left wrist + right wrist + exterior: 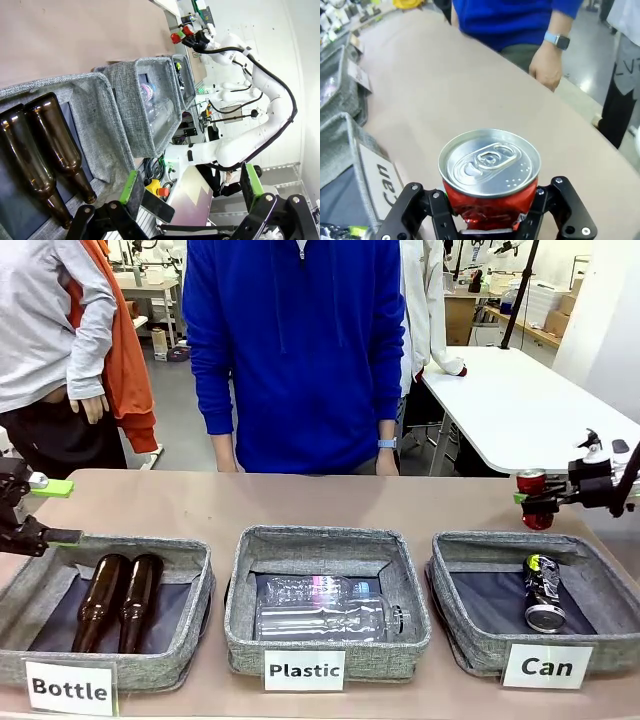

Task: Sort the can waste into the basket.
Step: Pick up the can waste from the table and place it in the right Fabric basket.

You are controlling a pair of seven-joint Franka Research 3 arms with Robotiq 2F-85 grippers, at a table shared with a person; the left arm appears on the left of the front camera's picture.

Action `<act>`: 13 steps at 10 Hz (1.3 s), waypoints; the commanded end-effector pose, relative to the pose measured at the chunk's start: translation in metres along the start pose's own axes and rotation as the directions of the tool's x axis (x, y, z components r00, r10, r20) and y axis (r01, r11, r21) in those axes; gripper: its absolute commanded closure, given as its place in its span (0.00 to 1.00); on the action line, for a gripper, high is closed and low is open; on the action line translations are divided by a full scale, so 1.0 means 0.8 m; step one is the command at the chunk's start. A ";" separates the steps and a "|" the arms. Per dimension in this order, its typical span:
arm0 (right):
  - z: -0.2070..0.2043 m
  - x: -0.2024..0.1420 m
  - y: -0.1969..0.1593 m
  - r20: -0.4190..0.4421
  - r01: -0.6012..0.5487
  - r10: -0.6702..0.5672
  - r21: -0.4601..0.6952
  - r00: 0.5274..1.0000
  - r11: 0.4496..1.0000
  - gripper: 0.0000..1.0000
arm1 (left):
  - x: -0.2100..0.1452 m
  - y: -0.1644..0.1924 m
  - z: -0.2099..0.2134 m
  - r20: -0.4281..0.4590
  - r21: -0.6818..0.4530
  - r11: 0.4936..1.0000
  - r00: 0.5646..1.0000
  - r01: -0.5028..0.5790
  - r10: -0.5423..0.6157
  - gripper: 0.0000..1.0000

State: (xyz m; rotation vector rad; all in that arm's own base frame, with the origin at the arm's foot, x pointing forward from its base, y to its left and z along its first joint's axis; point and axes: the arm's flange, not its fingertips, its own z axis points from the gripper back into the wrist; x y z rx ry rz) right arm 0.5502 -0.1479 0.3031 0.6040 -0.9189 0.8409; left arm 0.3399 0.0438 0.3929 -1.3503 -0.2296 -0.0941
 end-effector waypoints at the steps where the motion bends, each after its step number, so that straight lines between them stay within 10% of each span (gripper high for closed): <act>1: 0.042 0.044 0.041 0.006 -0.102 0.103 -0.057 0.995 0.993 1.00 | -0.001 -0.006 0.002 -0.005 -0.004 1.000 1.000 -0.011 0.011 0.00; 7: 0.120 0.133 0.234 -0.343 -0.158 0.155 0.020 0.927 0.987 1.00 | -0.001 -0.006 0.002 -0.005 -0.004 1.000 1.000 -0.011 0.011 0.00; 10: 0.107 0.127 0.321 -0.629 -0.079 0.184 0.191 0.755 0.978 1.00 | -0.001 -0.006 0.002 -0.005 -0.004 1.000 1.000 -0.011 0.011 0.00; 13: 0.082 0.121 0.360 -0.642 -0.059 0.223 0.267 0.734 0.962 1.00 | -0.001 -0.006 0.002 -0.005 -0.004 1.000 1.000 -0.011 0.011 0.00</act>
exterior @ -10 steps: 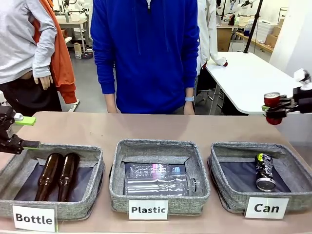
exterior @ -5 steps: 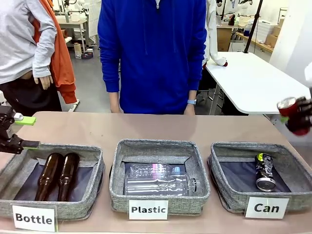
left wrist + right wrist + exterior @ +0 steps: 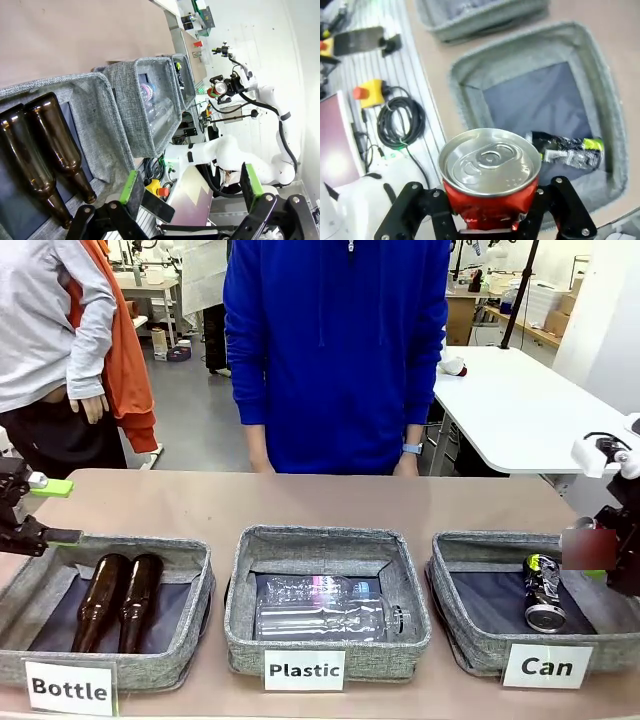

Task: Sort the can waste into the basket.
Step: Pick up the can waste from the table and place it in the right Fabric basket.

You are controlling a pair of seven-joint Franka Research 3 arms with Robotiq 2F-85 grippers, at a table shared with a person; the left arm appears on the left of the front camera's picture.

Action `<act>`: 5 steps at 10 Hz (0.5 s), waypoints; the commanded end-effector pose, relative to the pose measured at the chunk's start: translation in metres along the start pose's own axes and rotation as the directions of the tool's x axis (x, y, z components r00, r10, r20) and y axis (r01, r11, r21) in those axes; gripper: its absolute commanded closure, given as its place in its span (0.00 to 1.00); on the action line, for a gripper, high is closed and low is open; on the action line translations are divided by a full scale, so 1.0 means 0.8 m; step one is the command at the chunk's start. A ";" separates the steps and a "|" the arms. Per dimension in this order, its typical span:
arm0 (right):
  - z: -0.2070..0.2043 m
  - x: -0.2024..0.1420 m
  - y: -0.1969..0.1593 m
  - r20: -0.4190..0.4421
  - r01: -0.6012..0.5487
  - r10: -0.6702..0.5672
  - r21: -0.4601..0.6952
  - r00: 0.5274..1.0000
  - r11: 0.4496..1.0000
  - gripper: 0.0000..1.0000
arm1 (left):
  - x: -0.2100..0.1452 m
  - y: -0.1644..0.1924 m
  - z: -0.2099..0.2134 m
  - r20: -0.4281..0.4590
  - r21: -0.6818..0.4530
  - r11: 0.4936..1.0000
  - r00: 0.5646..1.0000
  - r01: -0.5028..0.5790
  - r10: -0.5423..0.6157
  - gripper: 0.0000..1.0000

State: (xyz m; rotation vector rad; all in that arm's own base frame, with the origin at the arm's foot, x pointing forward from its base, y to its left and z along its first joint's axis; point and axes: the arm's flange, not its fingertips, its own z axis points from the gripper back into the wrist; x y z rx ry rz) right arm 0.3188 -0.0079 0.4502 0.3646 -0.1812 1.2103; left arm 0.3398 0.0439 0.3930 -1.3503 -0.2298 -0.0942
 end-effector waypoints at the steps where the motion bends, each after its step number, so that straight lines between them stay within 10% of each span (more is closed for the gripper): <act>1: -0.010 0.001 0.010 0.048 -0.008 0.008 -0.005 0.999 1.000 1.00 | -0.001 -0.006 0.002 -0.005 -0.004 1.000 1.000 -0.011 0.011 0.00; 4: -0.008 0.003 0.004 0.057 -0.039 0.043 -0.068 0.997 0.997 0.90 | -0.001 -0.006 0.002 -0.005 -0.004 1.000 1.000 -0.011 0.011 0.00; 5: -0.007 0.004 0.004 0.066 -0.049 0.055 -0.083 0.996 0.995 0.40 | -0.001 -0.006 0.002 -0.005 -0.004 1.000 1.000 -0.011 0.011 0.00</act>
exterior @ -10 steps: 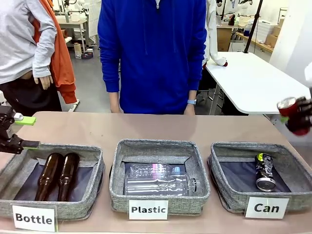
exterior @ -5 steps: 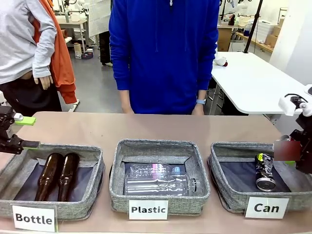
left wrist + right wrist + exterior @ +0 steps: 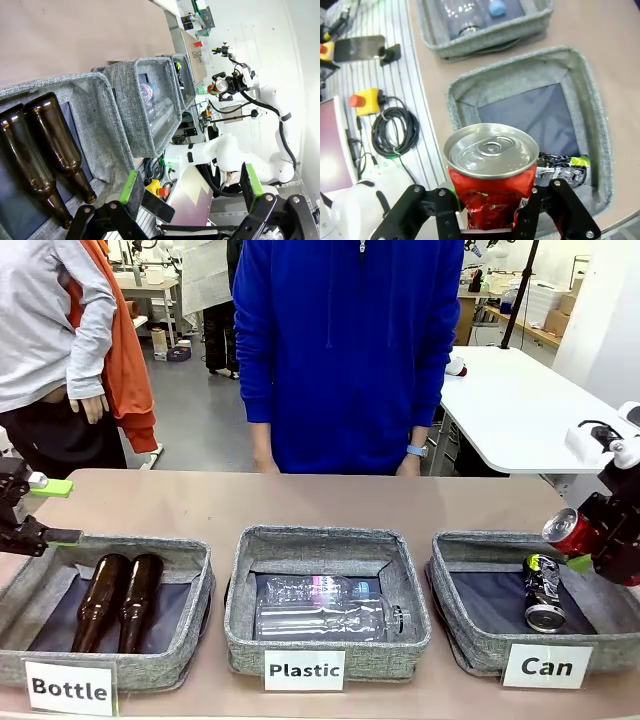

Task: Sort the can waste into the basket.
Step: Pick up the can waste from the table and place it in the right Fabric basket.

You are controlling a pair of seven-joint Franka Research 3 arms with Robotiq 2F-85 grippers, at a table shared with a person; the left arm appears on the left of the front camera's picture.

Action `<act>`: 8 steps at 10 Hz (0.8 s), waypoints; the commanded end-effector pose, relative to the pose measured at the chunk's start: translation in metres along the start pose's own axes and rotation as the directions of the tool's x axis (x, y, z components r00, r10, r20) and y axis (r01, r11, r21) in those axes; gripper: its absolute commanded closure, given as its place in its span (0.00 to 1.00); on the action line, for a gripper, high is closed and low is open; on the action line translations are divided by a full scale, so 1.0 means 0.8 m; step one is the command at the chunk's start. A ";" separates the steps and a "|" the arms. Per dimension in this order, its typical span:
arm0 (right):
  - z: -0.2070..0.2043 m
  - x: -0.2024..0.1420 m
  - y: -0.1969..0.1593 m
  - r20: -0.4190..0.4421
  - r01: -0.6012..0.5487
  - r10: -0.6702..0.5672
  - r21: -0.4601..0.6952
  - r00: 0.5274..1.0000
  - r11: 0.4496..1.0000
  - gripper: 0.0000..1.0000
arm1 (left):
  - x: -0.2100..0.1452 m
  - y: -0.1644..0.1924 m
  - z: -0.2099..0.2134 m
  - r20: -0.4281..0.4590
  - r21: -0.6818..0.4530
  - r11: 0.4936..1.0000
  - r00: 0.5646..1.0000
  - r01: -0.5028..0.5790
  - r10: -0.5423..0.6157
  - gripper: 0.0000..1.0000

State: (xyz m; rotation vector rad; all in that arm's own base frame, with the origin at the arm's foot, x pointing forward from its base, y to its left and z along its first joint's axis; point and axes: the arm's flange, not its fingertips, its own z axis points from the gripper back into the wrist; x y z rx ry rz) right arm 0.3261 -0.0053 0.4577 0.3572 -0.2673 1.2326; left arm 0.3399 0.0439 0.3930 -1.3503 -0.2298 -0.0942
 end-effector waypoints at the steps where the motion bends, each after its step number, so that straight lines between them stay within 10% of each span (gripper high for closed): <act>1: -0.016 -0.005 0.008 0.014 -0.015 0.016 -0.051 1.000 0.999 0.30 | -0.001 -0.006 0.002 -0.005 -0.004 1.000 1.000 -0.011 0.011 0.00; 2: -0.015 -0.002 0.005 0.014 -0.021 0.022 -0.062 1.000 0.998 0.00 | -0.001 -0.006 0.002 -0.005 -0.004 1.000 1.000 -0.011 0.011 0.00; 8: -0.004 0.002 -0.025 0.119 0.041 -0.034 -0.058 0.992 0.997 0.00 | -0.001 -0.006 0.002 -0.005 -0.004 1.000 1.000 -0.011 0.011 0.00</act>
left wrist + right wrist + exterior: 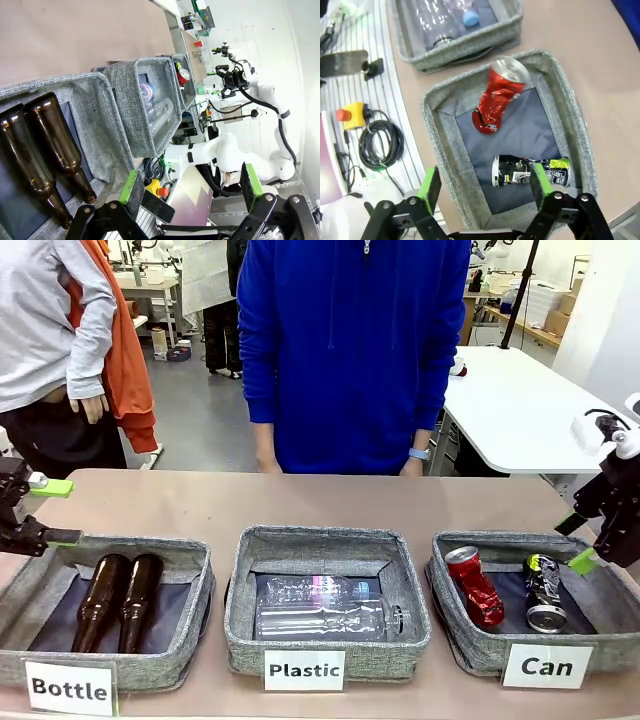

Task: Sort the can waste into the basket.
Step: Pick up the can waste from the table and place it in the right Fabric basket.

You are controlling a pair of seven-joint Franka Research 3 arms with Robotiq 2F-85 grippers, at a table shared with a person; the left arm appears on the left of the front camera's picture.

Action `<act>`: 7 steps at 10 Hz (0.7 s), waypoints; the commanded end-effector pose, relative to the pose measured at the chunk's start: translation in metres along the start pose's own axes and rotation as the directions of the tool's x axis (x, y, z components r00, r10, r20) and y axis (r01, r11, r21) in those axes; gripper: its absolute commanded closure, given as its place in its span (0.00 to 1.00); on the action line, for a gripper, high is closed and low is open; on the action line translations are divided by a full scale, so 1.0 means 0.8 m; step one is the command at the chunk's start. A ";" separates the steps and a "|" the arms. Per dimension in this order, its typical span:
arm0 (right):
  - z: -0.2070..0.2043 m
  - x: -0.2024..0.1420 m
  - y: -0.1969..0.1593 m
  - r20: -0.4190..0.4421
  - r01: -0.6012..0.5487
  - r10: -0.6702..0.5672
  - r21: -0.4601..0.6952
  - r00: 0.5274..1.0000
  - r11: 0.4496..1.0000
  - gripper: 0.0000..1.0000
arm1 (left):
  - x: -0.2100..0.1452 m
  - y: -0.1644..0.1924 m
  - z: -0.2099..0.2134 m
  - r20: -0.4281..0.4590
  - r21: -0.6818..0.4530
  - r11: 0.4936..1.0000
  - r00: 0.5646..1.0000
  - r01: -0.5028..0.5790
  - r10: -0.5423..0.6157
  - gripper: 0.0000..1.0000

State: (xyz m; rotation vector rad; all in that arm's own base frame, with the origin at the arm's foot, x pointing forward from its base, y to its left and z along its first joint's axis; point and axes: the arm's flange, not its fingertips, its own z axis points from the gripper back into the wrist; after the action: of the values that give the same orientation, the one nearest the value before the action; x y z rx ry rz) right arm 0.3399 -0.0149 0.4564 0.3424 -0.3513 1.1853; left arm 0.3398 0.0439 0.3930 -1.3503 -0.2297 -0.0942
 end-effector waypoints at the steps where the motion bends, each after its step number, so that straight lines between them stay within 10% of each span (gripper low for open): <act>1: -0.006 0.005 -0.008 0.113 0.048 -0.051 0.028 0.992 0.998 0.00 | -0.001 -0.006 0.002 -0.005 -0.004 1.000 1.000 -0.011 0.011 0.00; 3: 0.004 -0.013 -0.040 0.285 0.238 -0.336 0.329 0.898 0.914 0.00 | -0.001 -0.006 0.002 -0.005 -0.004 1.000 1.000 -0.011 0.011 0.00; 7: -0.012 -0.020 -0.098 0.255 0.435 -0.881 0.793 0.399 0.426 0.00 | -0.001 -0.006 0.002 -0.005 -0.004 1.000 1.000 -0.011 0.011 0.00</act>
State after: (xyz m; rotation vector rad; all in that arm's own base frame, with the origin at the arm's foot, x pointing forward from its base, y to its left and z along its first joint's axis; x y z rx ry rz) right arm 0.3945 -0.0535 0.4270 1.1679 -0.3271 0.6107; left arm 0.3398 0.0439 0.3929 -1.3504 -0.2296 -0.0939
